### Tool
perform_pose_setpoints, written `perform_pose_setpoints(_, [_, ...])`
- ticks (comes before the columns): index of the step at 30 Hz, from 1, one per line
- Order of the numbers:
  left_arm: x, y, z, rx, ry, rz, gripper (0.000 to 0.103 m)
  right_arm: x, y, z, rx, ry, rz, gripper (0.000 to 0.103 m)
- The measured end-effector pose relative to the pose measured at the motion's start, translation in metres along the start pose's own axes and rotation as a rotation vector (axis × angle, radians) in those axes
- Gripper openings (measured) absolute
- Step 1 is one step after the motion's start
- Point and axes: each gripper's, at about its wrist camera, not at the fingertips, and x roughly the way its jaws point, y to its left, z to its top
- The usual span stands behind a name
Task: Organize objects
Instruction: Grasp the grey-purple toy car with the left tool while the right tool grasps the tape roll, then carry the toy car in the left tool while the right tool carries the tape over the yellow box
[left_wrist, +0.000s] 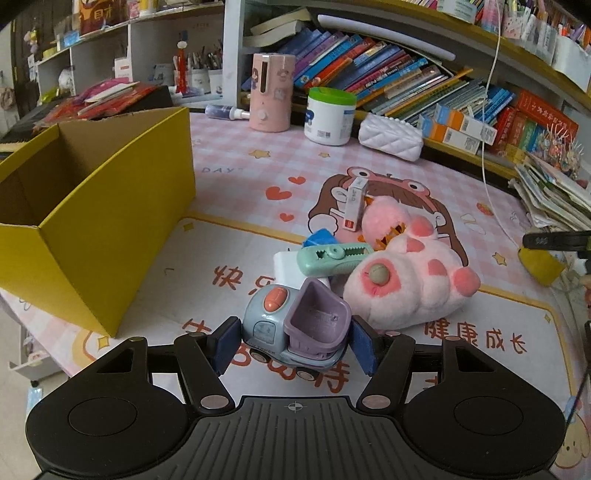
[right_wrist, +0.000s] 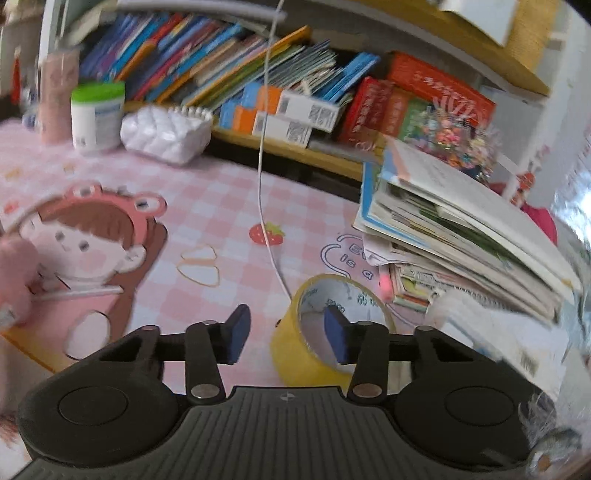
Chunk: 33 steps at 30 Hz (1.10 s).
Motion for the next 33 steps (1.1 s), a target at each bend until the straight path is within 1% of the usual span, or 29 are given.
perform_pose_setpoints(3, [-0.006,0.001,-0.001,0.002,-0.018,-0.005,0.063,0.017,0.002,-0.001,-0.035,0.063,0.002,0.029])
perform_pose_setpoints(5, [-0.008,0.002,-0.001,0.001,-0.022,-0.007,0.063,0.023,0.002,-0.003,-0.043,0.090,-0.004,0.026])
perform_pose_setpoints(7, [-0.010,0.004,-0.002,-0.002,-0.024,-0.004,0.063,0.025,0.004,-0.006,-0.063,0.096,0.006,0.018])
perform_pose_setpoints(8, [-0.010,0.005,-0.002,-0.005,-0.025,-0.002,0.063,0.024,0.006,-0.008,-0.074,0.095,0.009,0.016])
perform_pose_setpoints(9, [-0.011,0.006,-0.002,-0.008,-0.028,-0.001,0.063,0.021,0.009,-0.010,-0.086,0.084,-0.002,0.011])
perform_pose_setpoints(11, [-0.014,0.007,-0.002,-0.009,-0.035,-0.002,0.063,0.013,0.011,-0.010,-0.079,0.066,-0.024,0.010])
perform_pose_setpoints(13, [-0.016,0.008,-0.002,-0.009,-0.041,-0.006,0.063,-0.001,0.009,-0.010,-0.037,0.035,-0.002,0.010])
perform_pose_setpoints(16, [-0.019,0.008,-0.004,-0.005,-0.050,-0.014,0.063,-0.026,0.013,-0.007,0.000,-0.022,0.003,0.010])
perform_pose_setpoints(19, [-0.022,0.007,-0.005,-0.007,-0.058,-0.023,0.063,-0.060,0.018,-0.003,0.063,-0.068,0.052,0.010])
perform_pose_setpoints(23, [-0.025,0.006,-0.006,-0.016,-0.071,-0.037,0.063,-0.100,0.031,-0.004,0.156,-0.083,0.123,0.010])
perform_pose_setpoints(27, [-0.031,0.009,-0.005,-0.022,-0.089,-0.049,0.063,-0.137,0.050,-0.010,0.212,-0.085,0.177,0.010])
perform_pose_setpoints(30, [-0.040,0.014,-0.003,-0.008,-0.120,-0.072,0.063,-0.162,0.064,-0.017,0.234,-0.104,0.193,0.010])
perform_pose_setpoints(33, [-0.049,0.019,-0.002,0.020,-0.146,-0.092,0.063,-0.188,0.083,-0.028,0.227,-0.128,0.187,0.010])
